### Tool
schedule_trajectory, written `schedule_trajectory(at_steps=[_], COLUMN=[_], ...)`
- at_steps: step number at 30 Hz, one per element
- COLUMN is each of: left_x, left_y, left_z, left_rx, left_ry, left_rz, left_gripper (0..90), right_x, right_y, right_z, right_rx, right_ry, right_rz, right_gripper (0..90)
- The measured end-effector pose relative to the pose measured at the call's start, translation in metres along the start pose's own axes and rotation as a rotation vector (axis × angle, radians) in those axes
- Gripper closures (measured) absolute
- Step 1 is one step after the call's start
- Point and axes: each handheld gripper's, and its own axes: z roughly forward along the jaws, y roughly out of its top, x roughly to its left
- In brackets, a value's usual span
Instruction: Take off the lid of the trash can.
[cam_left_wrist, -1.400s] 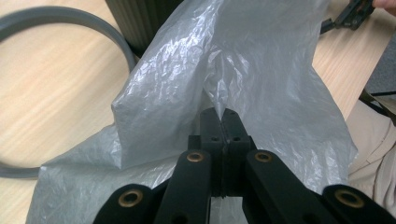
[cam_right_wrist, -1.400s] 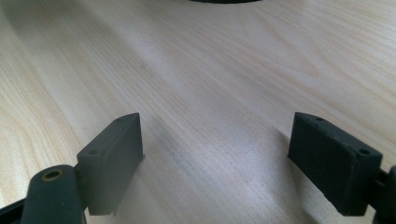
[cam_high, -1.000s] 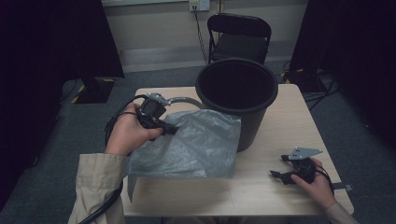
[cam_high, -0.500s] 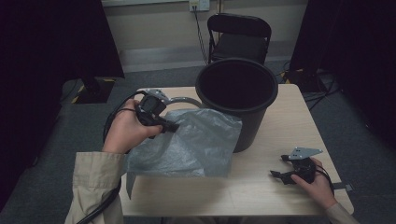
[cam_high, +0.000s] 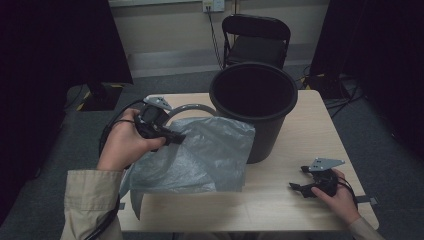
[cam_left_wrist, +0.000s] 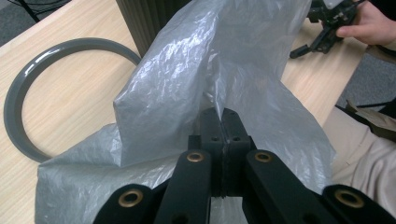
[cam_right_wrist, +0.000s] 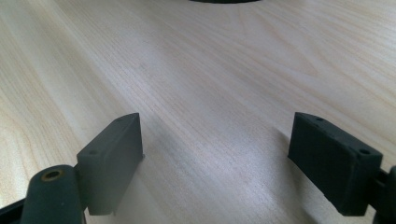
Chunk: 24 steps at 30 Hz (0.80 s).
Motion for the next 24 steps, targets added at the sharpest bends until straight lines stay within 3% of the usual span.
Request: schedule_trajectory(at_steps=[8, 13, 19, 24], left_x=[-0.001, 0.003, 0.012, 0.02], left_y=[0.013, 0.027, 0.049, 0.065], left_z=[-0.026, -0.035, -0.031, -0.018], left_rx=[-0.029, -0.05, -0.062, -0.052], left_ry=[0.024, 0.035, 0.045, 0.054], left_rz=[0.007, -0.005, -0.029, -0.06], left_gripper=[90.0, 90.0, 90.0, 90.0], right_x=[0.0, 0.0, 0.0, 0.0], right_y=[0.0, 0.0, 0.0, 0.0], right_z=[0.0, 0.0, 0.0, 0.0], right_rx=[0.0, 0.0, 0.0, 0.0], right_ry=[0.0, -0.001, -0.001, 0.003], right_rz=[0.0, 0.001, 0.0, 0.004], right_gripper=[16.6, 16.5, 16.5, 16.4])
